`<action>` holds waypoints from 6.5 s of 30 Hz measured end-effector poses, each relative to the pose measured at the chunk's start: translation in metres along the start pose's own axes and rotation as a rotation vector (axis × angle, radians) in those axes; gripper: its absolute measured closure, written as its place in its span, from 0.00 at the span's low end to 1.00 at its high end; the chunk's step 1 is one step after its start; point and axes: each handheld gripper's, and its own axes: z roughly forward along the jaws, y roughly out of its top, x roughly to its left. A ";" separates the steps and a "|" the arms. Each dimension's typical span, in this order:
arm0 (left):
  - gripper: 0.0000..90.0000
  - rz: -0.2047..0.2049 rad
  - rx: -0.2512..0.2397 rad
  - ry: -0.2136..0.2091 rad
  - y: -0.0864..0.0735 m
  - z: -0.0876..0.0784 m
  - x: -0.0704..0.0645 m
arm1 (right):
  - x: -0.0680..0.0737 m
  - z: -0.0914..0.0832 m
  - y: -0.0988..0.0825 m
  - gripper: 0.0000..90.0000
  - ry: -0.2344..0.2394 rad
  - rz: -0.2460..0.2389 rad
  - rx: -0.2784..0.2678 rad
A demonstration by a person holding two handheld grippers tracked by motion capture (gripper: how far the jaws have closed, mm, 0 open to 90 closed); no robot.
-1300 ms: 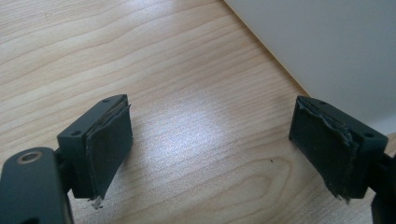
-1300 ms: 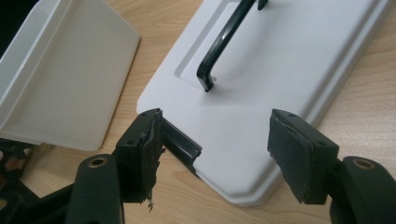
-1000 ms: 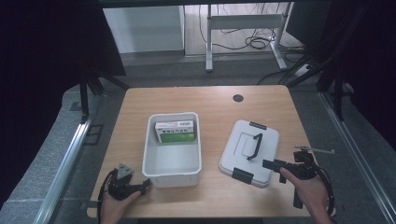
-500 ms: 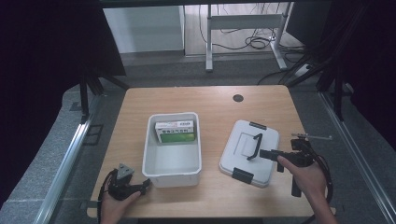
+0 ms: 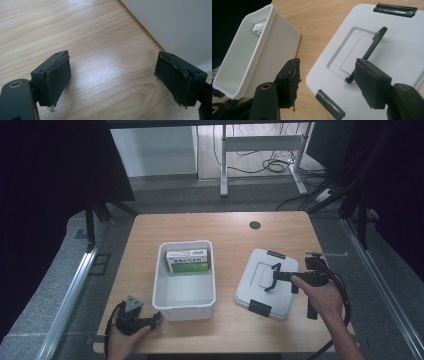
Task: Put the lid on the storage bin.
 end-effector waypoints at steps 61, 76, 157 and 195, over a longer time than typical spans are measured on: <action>0.14 0.002 0.001 -0.001 0.000 0.000 0.000 | -0.034 0.069 0.031 0.71 -0.252 0.196 0.192; 0.14 0.002 0.001 -0.002 0.000 0.000 0.000 | -0.040 0.078 0.030 0.90 -0.248 0.351 0.239; 0.14 0.005 0.002 -0.001 0.000 0.000 0.000 | 0.014 0.006 0.060 0.94 -0.094 0.223 0.130; 0.14 0.008 0.004 -0.003 0.000 -0.001 0.000 | 0.065 0.001 0.069 0.94 0.026 0.158 0.123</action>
